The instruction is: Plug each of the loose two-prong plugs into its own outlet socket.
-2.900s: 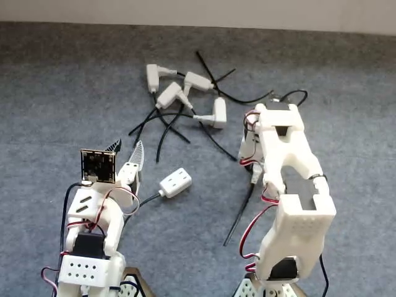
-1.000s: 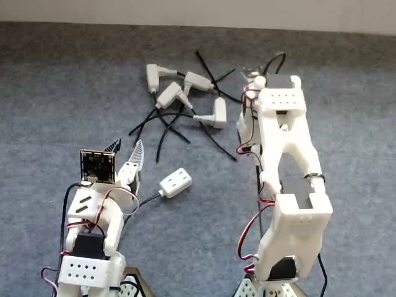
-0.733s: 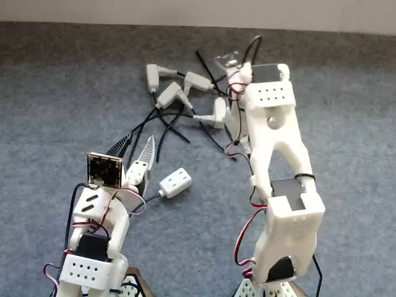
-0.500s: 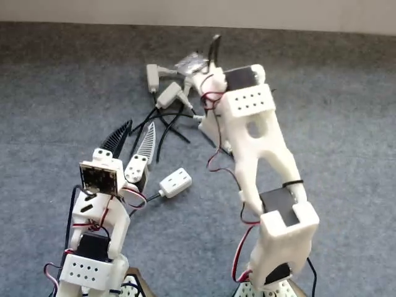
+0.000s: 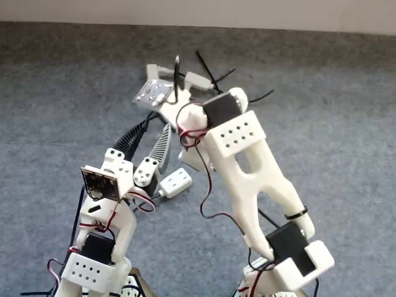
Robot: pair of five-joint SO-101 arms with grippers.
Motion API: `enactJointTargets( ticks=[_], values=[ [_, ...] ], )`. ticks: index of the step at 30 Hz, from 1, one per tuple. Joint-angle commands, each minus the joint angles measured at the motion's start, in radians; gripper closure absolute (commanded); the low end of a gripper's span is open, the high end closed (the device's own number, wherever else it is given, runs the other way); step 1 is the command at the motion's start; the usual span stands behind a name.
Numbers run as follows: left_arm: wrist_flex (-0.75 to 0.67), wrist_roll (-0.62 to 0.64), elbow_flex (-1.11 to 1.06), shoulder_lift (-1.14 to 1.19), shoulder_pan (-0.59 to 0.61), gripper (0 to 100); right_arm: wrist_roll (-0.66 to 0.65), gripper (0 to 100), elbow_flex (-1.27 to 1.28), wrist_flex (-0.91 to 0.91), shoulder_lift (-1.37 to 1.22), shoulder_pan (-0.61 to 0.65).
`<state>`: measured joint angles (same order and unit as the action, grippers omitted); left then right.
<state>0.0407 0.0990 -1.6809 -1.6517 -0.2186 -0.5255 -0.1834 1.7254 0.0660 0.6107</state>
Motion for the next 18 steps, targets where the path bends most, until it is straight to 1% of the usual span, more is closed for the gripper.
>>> enactJointTargets(
  ticks=[1,4,6,9,11,14,18],
  values=[
    [-0.014,0.009,-0.022,0.001,-0.016,84,-0.011,94.0,0.013,0.039,0.081,0.074],
    [0.031,0.011,-0.022,0.001,-0.018,84,0.006,94.0,0.012,0.039,0.097,0.110],
    [0.038,0.011,-0.022,0.001,-0.018,84,0.035,94.0,0.008,0.039,0.107,0.127],
    [0.038,0.014,-0.022,0.001,-0.018,84,0.037,94.0,0.008,0.039,0.116,0.157],
    [0.041,0.014,-0.022,0.001,-0.018,84,0.037,94.0,0.008,0.039,0.116,0.162],
    [0.083,0.014,-0.022,0.001,-0.019,84,0.037,94.0,0.002,0.039,0.117,0.160],
    [0.123,0.009,-0.022,0.001,-0.054,84,0.038,94.0,-0.061,0.039,0.153,0.156]
  ],
)
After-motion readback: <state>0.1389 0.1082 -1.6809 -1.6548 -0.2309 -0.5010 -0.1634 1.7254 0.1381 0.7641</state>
